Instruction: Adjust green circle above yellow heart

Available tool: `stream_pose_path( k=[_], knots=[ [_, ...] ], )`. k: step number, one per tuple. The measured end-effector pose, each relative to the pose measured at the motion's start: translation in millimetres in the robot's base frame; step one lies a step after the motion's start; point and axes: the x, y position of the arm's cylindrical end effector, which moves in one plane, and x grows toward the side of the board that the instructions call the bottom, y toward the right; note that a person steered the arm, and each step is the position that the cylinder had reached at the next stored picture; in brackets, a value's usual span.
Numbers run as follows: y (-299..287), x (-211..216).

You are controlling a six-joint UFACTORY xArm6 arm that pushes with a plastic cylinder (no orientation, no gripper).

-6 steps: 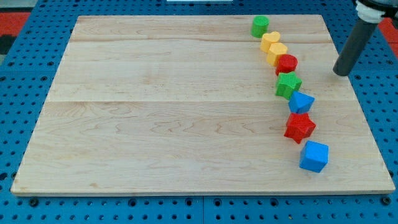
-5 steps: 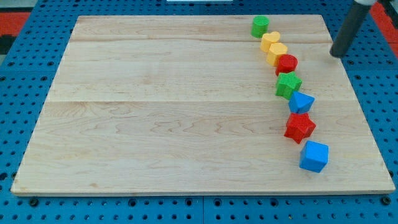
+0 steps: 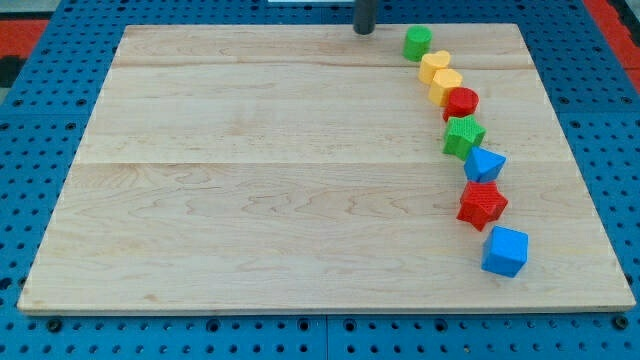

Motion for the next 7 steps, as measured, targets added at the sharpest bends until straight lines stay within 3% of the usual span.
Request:
stream_pose_path(
  k=[2,5,7],
  knots=[
    [61.2,26.9],
    [82.7,29.9],
    [56.7,49.4]
  ],
)
